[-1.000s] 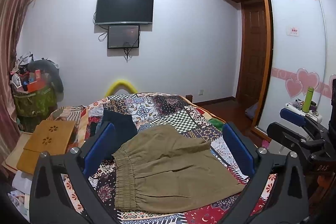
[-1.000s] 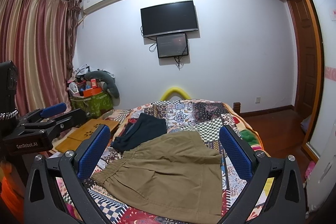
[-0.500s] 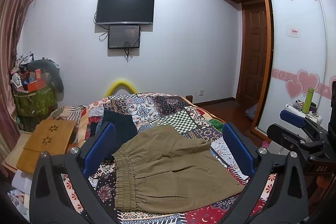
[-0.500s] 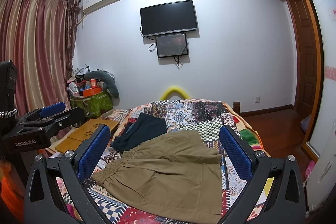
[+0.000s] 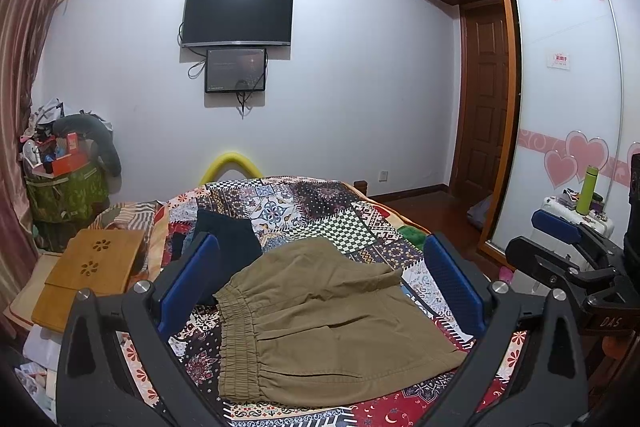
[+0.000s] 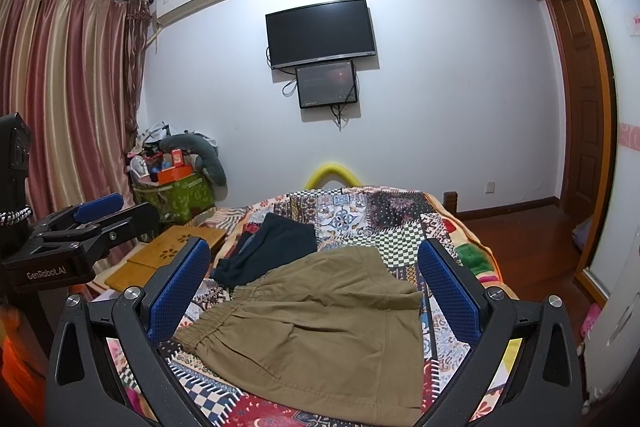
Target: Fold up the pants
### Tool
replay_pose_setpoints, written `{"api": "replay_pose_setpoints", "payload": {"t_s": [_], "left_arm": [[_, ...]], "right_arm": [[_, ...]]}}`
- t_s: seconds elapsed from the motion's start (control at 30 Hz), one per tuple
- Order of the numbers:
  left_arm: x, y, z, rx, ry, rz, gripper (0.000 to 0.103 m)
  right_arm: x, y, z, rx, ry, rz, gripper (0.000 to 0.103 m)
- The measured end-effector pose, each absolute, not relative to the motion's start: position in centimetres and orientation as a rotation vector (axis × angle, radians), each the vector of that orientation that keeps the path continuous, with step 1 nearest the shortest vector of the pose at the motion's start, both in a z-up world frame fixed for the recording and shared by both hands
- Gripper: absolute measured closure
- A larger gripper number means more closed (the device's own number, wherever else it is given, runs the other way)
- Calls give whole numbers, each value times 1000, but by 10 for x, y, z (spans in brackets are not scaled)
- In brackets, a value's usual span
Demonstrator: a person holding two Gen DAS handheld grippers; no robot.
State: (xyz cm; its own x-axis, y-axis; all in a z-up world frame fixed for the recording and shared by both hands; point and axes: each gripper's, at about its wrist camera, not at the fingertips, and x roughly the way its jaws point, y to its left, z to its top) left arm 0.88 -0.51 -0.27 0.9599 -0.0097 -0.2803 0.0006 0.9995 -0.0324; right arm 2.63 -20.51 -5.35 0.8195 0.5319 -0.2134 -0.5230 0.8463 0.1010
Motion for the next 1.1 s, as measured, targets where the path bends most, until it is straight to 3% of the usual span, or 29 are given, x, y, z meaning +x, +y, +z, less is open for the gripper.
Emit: {"api": "replay_pose_setpoints", "payload": {"t_s": [0.63,1.1], "left_arm": [[59,8,-27,-27,379,24,0],[193,78,-112,-79,740,106,0]], "right_arm": [[68,-197,-72,42,319,538,0],[188,-210,-150,-70,577,414,0]]}}
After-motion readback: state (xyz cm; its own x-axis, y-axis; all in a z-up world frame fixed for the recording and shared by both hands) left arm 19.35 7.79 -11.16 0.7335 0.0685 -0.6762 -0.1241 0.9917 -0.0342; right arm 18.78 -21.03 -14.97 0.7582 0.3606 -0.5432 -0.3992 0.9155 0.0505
